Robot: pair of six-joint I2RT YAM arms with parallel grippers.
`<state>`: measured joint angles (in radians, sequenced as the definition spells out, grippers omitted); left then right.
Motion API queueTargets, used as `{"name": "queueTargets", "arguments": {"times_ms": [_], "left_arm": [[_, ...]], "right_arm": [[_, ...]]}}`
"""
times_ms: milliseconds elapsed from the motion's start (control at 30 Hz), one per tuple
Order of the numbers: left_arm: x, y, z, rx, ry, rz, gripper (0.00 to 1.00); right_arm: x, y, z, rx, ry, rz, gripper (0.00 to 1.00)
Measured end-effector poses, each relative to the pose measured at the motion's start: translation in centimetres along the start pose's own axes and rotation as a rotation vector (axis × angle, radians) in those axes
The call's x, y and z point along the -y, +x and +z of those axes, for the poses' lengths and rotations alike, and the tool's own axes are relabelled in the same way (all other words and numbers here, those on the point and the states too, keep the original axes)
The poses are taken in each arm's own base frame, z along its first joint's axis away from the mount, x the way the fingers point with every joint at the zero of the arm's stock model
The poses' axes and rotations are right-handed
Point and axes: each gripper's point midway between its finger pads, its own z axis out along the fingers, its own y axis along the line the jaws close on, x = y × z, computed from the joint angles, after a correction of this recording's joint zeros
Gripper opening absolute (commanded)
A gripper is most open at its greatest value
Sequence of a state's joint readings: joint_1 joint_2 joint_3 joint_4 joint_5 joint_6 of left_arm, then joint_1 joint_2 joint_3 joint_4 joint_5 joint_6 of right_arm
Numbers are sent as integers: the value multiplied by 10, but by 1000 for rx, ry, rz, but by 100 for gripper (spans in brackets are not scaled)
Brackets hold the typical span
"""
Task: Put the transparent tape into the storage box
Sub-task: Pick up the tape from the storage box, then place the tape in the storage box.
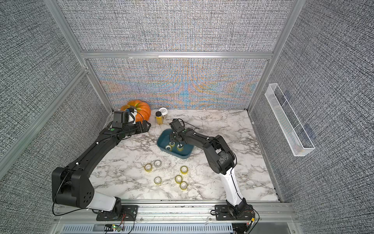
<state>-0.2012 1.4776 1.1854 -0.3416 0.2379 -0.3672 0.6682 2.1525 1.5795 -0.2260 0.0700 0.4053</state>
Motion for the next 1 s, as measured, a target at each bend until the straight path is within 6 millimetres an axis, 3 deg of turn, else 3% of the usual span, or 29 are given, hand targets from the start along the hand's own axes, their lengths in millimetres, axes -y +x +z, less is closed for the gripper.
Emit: {"name": "queueTargets", "arguments": {"times_ms": [200,433,600,833,1000], "left_arm": [[-1,2,1,-4,0,-1,100],[-1,3,2,-8,-2,-2,100],[-1,3,2,-9,1,-2,100],[-1,4,1,-11,3,-2,100],[0,4,0,-11,5,-1,100]], "right_arm": [[-3,13,-12,-15,-53,11,9],[-34,9,-28,20,-244,63,9],[-50,11,-21,23,-316,78,12],[-46,12,-13,35,-300,94,13],[-24,19,-24,46,-228,102,14]]}}
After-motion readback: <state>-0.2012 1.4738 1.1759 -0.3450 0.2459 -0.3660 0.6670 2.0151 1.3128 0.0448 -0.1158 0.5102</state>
